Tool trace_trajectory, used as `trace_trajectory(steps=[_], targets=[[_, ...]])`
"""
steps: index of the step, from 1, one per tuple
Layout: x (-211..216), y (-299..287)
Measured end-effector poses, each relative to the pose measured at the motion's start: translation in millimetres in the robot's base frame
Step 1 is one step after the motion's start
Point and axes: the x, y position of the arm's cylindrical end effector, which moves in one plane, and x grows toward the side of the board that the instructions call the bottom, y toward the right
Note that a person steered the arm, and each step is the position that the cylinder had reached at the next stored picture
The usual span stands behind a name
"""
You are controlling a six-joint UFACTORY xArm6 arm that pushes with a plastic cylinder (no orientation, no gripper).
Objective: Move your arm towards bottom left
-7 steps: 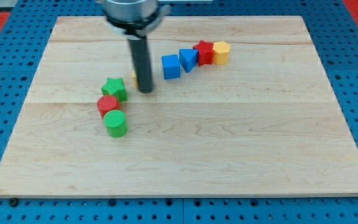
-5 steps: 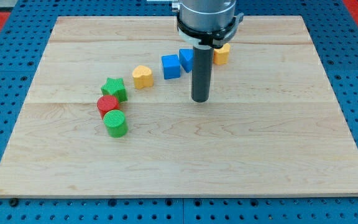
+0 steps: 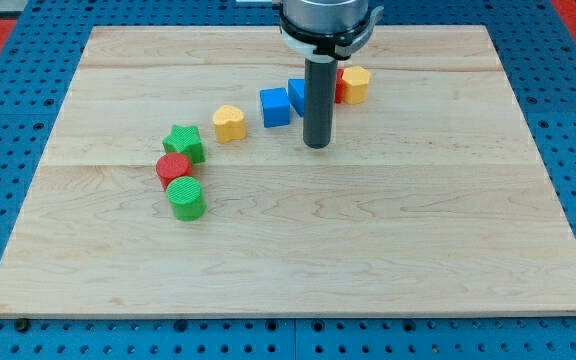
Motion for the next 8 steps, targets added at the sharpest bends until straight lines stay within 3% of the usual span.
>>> trace_trajectory(steps=[1,3,4,5,6,7,8], targets=[[9.8,12.4],[127.5,32.7],[188.4,-29.8],[210.4,-115.3],[205.1,-243.7],[157.2,-338.1],[148.6,-342.5]])
